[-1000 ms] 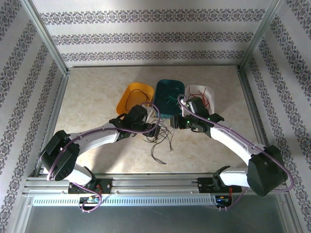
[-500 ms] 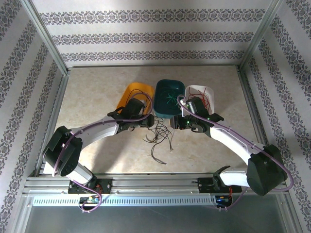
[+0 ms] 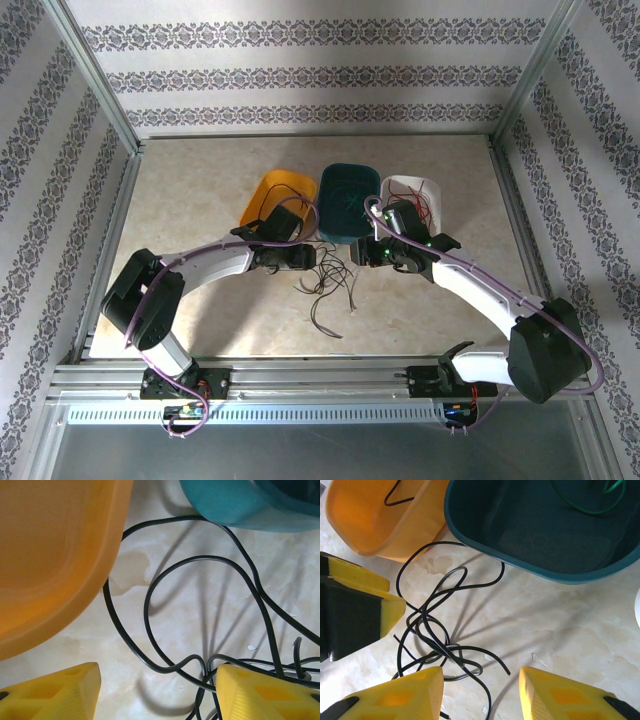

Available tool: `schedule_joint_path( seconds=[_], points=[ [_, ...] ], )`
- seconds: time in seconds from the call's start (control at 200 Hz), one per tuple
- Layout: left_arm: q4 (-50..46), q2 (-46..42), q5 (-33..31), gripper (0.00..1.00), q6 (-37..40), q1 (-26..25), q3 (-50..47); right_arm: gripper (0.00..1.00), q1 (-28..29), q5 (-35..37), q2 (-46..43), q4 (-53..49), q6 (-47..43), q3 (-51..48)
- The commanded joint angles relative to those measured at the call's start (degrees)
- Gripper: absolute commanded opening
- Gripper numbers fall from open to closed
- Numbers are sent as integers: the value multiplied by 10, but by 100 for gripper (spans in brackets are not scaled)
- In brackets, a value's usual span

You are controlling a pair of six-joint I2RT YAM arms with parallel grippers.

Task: Untangle the cables

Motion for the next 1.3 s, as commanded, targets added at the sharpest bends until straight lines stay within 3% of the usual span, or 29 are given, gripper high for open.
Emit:
schedule_joint_path(
  seconds=[0.0,0.215,0.31,0.38,0.535,0.695,0.83,1.035,1.145,1.295],
  points=[
    [-1,21,2,59,4,6,23,44,4,8,-11,-4,-9,-9],
    [59,43,-14,42,-4,10,23,44,3,6,-18,-8,-11,-14],
    [65,50,-16,10,0,9,32,44,3,9,-21,-10,-11,-15],
    [71,37,-14,0,22,3,37,44,2,16,-24,-9,-11,-17],
    [55,-33,-86,0,125,-53,52,44,-6,47,-37,6,3,-33],
    [68,-126,-144,0,165,-86,28,44,-30,79,-53,12,20,-42],
    [100,-200,-145,0,198,-96,5,44,-51,92,-72,21,32,-49],
    [183,-272,-220,0,248,-97,-21,44,-63,89,-88,22,30,-45],
    [229,-282,-182,0,273,-97,-19,44,-63,87,-93,22,32,-44],
    [250,-282,-50,0,262,-97,-11,44,-63,64,-101,28,23,-48]
  ],
)
